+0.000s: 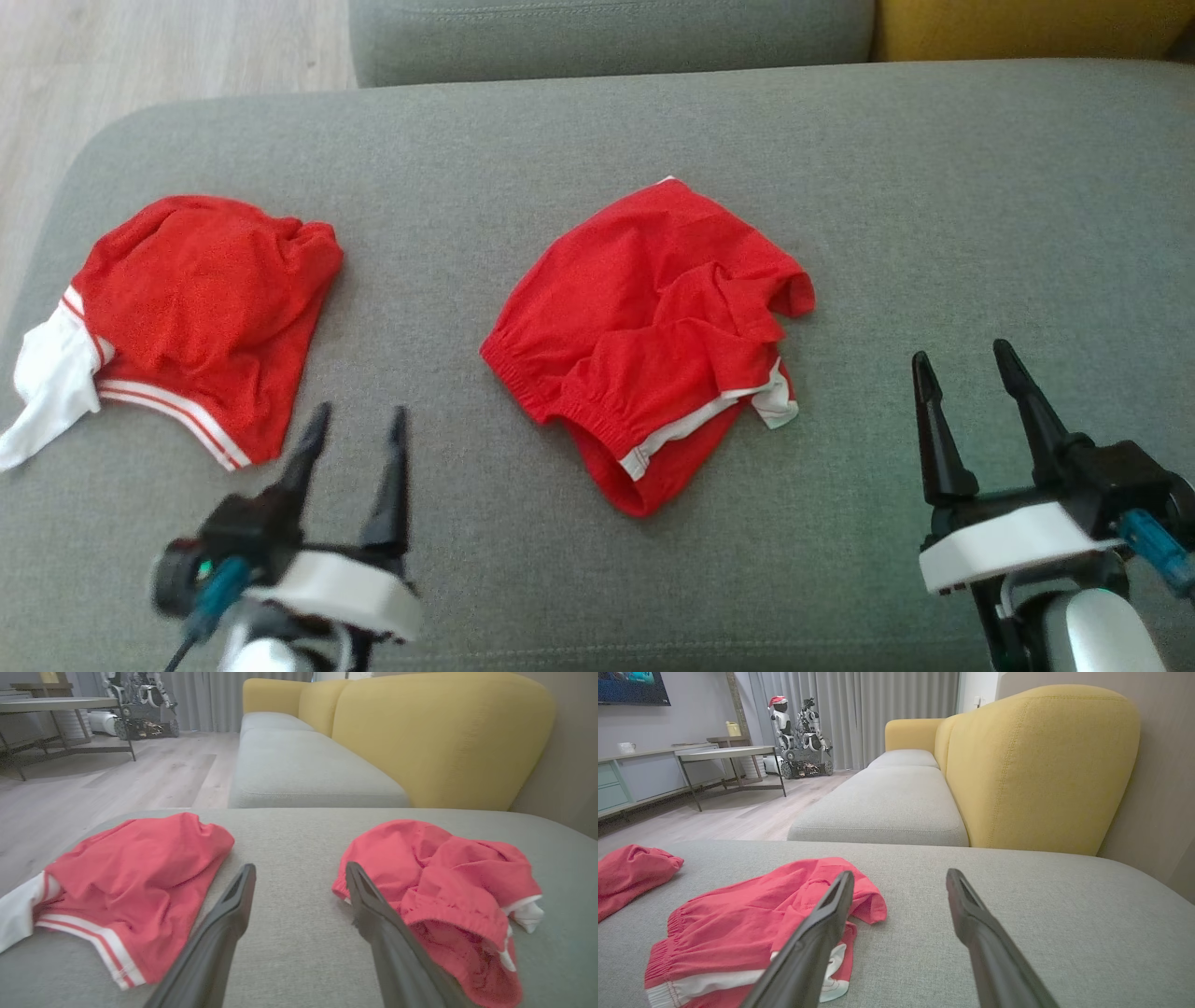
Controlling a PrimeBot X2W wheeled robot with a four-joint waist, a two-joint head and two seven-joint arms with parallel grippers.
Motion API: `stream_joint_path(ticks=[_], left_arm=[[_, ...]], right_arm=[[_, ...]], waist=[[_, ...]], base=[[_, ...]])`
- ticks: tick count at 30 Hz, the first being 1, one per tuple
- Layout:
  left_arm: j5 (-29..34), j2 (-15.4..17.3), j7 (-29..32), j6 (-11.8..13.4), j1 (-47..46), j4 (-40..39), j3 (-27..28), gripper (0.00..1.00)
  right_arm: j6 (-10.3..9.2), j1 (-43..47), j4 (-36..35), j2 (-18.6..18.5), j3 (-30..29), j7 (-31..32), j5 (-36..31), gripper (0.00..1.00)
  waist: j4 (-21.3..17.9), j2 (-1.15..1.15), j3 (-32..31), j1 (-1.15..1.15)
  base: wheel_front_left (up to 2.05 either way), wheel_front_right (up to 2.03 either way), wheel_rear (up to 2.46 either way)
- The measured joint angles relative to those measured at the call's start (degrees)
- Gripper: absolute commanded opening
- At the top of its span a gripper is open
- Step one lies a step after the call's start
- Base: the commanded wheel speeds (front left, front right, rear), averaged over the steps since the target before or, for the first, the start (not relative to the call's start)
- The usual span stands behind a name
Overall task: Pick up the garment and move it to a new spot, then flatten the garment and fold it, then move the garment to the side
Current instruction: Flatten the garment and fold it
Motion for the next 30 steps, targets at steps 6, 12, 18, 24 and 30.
stream_joint_path(ticks=[6, 12, 18, 24, 30], left_arm=[[-1.6, -1.5, 6.4, -6.1, -3.9, -0.5, -8.2, 1.0], [-5.4, -3.7, 13.3, -10.1, -4.8, 1.4, -15.2, 1.0], [-9.1, -3.9, 15.7, -11.0, -6.3, 6.1, -16.8, 1.0], [-10.2, -4.0, 13.9, -11.2, -10.0, 8.2, -16.5, 1.0], [-11.2, -4.0, 13.3, -11.6, -10.8, 9.6, -17.3, 0.64]], right_arm=[[0.0, -0.1, -0.3, 0.0, 0.1, 0.0, -0.5, 1.0], [0.0, -0.5, -0.3, 0.0, 1.0, 0.0, -0.5, 1.0], [0.0, -2.3, -0.3, 0.0, 1.4, 0.0, -0.6, 1.0], [0.0, -2.7, -0.3, 0.0, 0.9, 0.0, -1.0, 1.0], [0.0, -2.7, -0.2, 0.0, 0.8, 0.0, -1.0, 1.0]], waist=[[0.4, 0.0, 1.5, 0.0], [-0.5, 0.0, 3.5, 0.0], [-2.4, 0.0, 5.6, 0.0], [-4.0, 0.0, 7.5, 0.0], [-4.6, 0.0, 8.2, 0.0]], base=[[0.0, 0.0, 0.0], [0.0, 0.0, 0.0], [0.0, 0.0, 0.0], [0.0, 0.0, 0.0], [0.0, 0.0, 0.0]])
